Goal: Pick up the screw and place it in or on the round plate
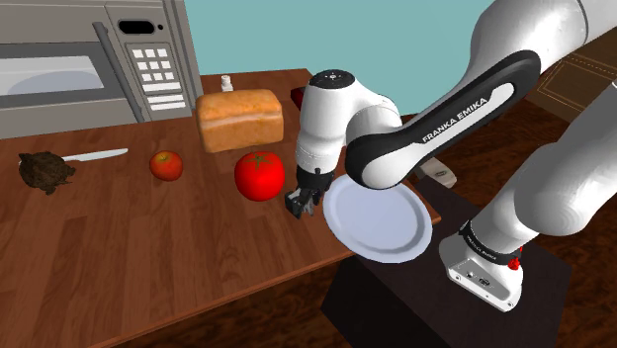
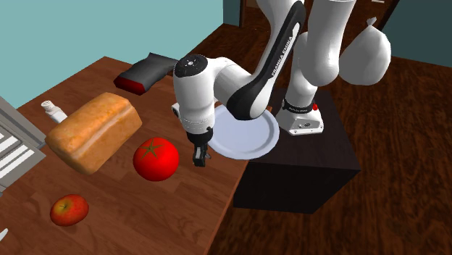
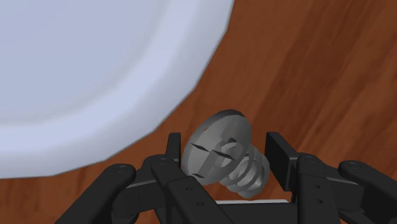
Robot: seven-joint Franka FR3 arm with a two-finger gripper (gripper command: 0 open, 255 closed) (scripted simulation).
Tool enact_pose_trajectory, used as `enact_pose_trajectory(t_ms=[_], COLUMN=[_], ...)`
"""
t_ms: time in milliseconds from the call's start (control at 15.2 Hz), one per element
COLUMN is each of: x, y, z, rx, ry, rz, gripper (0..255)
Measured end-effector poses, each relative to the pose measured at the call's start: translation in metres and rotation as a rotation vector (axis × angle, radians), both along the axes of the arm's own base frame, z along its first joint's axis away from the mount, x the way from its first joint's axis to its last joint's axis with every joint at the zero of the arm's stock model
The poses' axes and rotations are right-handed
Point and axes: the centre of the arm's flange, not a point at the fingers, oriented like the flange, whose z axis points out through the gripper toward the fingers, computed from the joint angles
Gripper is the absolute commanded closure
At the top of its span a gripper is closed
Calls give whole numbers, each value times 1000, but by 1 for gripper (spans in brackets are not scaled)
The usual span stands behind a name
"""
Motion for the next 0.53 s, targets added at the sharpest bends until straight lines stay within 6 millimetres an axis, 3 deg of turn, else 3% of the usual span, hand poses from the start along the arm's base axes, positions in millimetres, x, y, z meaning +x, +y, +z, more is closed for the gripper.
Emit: enact_pose_trajectory(t_ms=[330,528], x=[0,0], y=[0,-1], z=[0,10], rx=[0,0], ry=[0,0], rz=[0,0], gripper=[255,255])
